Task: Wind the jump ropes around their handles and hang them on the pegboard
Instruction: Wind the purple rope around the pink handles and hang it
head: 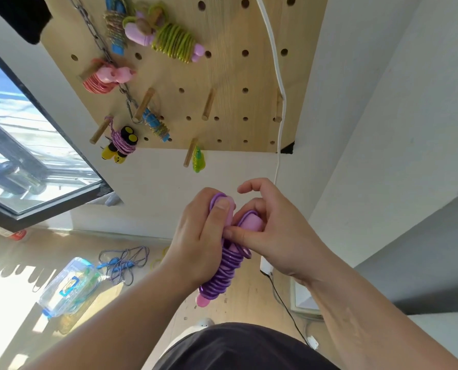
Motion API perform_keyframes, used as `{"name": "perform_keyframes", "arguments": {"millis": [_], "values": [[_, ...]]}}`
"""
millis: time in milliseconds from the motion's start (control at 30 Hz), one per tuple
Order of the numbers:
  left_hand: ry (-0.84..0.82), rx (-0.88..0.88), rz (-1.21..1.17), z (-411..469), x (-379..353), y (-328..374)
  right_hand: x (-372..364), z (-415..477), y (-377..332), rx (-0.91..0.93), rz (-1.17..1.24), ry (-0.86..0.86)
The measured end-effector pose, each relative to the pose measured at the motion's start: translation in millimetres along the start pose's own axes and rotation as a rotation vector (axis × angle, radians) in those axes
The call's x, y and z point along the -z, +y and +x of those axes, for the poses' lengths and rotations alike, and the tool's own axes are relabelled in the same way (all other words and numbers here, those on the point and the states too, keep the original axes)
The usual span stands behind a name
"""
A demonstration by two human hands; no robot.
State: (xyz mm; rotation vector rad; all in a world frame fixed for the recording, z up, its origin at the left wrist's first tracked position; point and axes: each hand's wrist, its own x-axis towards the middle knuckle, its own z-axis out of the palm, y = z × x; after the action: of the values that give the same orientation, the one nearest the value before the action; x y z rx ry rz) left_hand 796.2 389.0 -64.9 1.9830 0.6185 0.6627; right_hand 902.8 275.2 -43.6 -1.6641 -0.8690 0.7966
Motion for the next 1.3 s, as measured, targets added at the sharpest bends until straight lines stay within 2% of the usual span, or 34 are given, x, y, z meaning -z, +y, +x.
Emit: {"name": "perform_keyframes", "arguments": {"millis": [100, 267, 333, 433, 567, 767, 833, 1000, 1100, 1300], "values": [[-0.028, -0.044, 0.028, 3, 1, 1, 0, 2, -3, 0.001, -0.107, -0.044], [-0.123, -0.081, 0.064, 5, 2, -4, 0, 6, -1, -0.015, -0.134, -0.071], [-0.159, -0.023, 0.042, 8, 3, -4, -2, 5, 1, -0.013, -0.142, -0.057], [-0.189, 0.132, -0.137, 13, 5, 2, -8, 5, 3, -0.008, -0.096, 0.020], [-0.155, 0.146, -0.257, 18, 9, 6, -14, 4, 8, -0.010, 0.048, 0.159], [0.026, 0.306, -0.547, 13, 12, -6, -9, 1, 12, -0.142, 0.307, 0.095], [-0.008, 0.258, -0.605, 13, 13, -11, -10, -1, 12, -0.187, 0.268, 0.077], [-0.090, 0.129, -0.634, 11, 17, -20, -11, -3, 9, -0.107, 0.178, 0.077], [-0.095, 0.086, -0.578, 10, 21, -23, -11, -2, 11, -0.073, 0.124, 0.060], [-0.252, 0.055, -0.379, 5, 34, -24, -6, 0, 15, 0.003, 0.204, 0.067]]}}
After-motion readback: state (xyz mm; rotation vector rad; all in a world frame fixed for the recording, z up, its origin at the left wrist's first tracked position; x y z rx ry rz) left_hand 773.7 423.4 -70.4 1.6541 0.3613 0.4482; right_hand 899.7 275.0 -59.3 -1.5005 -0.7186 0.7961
